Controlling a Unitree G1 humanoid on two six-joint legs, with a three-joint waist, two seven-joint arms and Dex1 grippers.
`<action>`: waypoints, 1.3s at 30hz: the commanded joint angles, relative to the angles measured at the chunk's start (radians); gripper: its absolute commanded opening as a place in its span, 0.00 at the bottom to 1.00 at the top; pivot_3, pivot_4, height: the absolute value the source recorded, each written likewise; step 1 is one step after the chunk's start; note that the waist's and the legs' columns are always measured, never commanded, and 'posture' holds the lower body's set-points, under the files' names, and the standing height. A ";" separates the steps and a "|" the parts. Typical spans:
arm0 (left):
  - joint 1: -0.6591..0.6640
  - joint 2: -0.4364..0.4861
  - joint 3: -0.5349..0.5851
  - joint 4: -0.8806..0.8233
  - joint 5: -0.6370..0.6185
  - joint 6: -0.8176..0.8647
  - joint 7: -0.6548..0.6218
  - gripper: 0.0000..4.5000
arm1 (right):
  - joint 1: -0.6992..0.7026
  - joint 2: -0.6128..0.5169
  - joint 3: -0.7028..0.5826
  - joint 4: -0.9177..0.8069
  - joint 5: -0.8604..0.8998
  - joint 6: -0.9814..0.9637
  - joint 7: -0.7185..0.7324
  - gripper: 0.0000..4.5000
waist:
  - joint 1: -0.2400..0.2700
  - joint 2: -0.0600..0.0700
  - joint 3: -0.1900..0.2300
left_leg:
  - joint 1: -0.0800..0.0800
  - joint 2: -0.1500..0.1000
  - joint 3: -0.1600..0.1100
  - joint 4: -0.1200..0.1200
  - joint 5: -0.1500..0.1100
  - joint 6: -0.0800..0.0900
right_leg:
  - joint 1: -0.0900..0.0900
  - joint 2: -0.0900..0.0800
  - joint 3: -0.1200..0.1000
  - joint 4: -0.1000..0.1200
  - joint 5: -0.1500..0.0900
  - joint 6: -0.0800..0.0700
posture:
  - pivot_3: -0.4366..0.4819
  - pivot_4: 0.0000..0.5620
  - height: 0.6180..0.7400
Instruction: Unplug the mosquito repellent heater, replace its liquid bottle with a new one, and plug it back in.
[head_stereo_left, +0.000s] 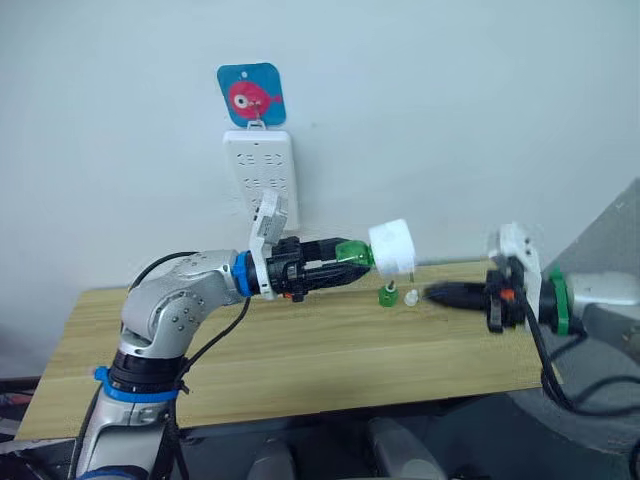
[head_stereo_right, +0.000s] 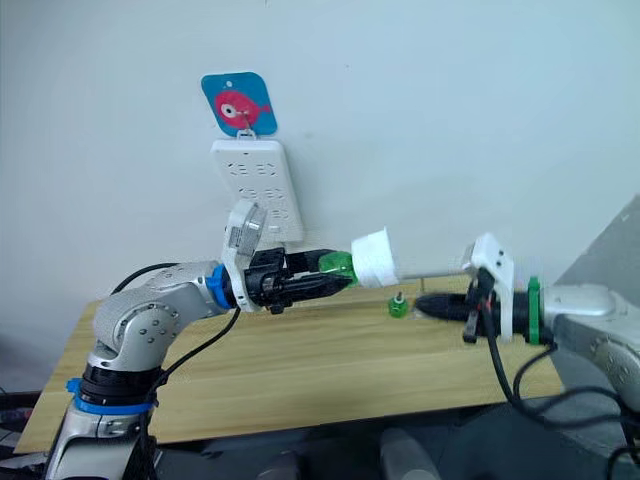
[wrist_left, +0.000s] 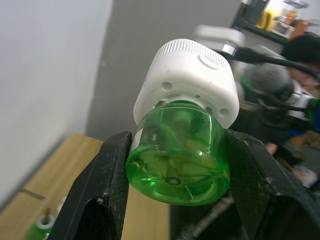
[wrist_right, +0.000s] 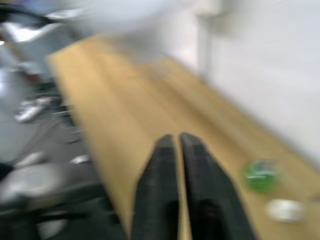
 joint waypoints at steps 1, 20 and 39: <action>-0.030 0.013 0.016 -0.044 -0.056 0.035 -0.019 0.53 | -0.065 0.054 0.058 0.069 -0.116 -0.072 0.014 0.00 | -0.005 0.000 0.000 | 0.000 0.000 0.000 -0.001 0.000 0.000 | 0.000 0.000 0.000 0.000 0.000 0.000 | 0.28 0.10 1.00; 0.009 -0.010 -0.009 0.005 0.085 -0.101 -0.013 0.53 | -0.172 0.093 -0.017 -0.192 0.220 0.228 0.088 0.00 | -0.015 0.000 0.000 | -0.001 0.000 -0.002 0.000 0.000 0.000 | 0.000 0.000 -0.001 0.000 0.000 0.000 | 0.28 0.11 1.00; 0.046 0.048 -0.096 -0.009 0.227 -0.227 -0.157 0.53 | -0.344 0.199 -0.051 -0.044 0.241 0.268 -0.140 0.00 | -0.020 0.000 0.000 | -0.001 0.000 -0.002 -0.001 0.000 0.000 | -0.001 0.000 -0.001 -0.001 0.000 0.000 | 0.28 0.12 1.00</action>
